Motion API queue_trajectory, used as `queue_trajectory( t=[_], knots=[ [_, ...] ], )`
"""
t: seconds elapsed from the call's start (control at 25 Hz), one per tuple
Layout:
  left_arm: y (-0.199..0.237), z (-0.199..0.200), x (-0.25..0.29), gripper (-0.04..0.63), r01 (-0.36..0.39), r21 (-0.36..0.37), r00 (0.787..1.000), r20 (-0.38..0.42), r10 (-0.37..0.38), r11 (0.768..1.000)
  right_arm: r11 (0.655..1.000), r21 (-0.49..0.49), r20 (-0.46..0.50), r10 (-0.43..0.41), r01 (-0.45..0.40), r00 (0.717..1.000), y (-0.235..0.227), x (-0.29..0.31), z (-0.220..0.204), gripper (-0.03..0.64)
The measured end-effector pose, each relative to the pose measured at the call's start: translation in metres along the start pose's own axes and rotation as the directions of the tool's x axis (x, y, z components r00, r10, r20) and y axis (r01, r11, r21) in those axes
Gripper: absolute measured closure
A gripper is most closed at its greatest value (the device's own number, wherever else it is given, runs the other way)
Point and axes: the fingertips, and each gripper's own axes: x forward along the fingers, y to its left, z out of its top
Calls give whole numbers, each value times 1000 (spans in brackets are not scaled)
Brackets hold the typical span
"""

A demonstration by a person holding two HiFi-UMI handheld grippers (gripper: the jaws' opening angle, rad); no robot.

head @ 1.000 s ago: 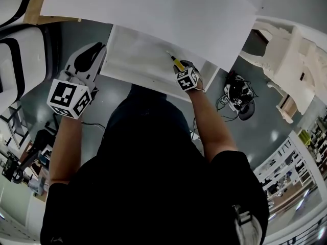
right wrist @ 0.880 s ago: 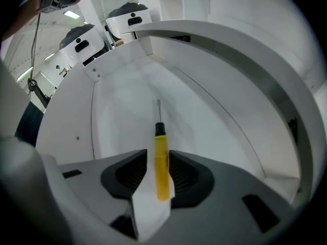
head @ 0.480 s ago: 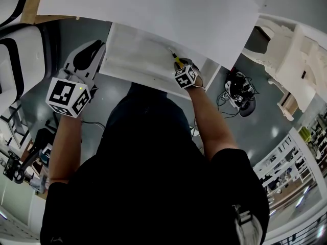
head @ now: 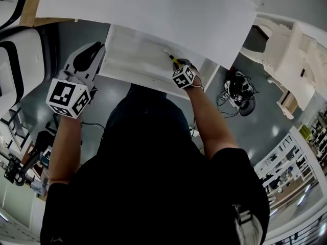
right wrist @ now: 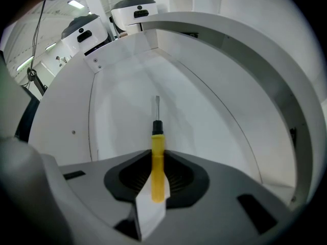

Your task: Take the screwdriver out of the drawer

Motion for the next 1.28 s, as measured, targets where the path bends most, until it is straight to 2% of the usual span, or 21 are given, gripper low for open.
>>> queue_trajectory(
  t=[0.68, 1.04, 1.28],
  knots=[
    [-1, 2, -7, 535, -9, 2, 1000, 5, 9, 1000, 999, -40, -11, 6, -6, 1000, 5, -5, 6, 535],
    [-28, 19, -26, 535, -23, 28, 998, 52, 22, 999, 997, -80, 90, -2, 9, 996, 8, -50, 40, 535],
    [-44, 35, -46, 535, -47, 55, 995, 95, 41, 997, 994, -93, 188, -32, 51, 982, 0, -98, 66, 534]
  ],
)
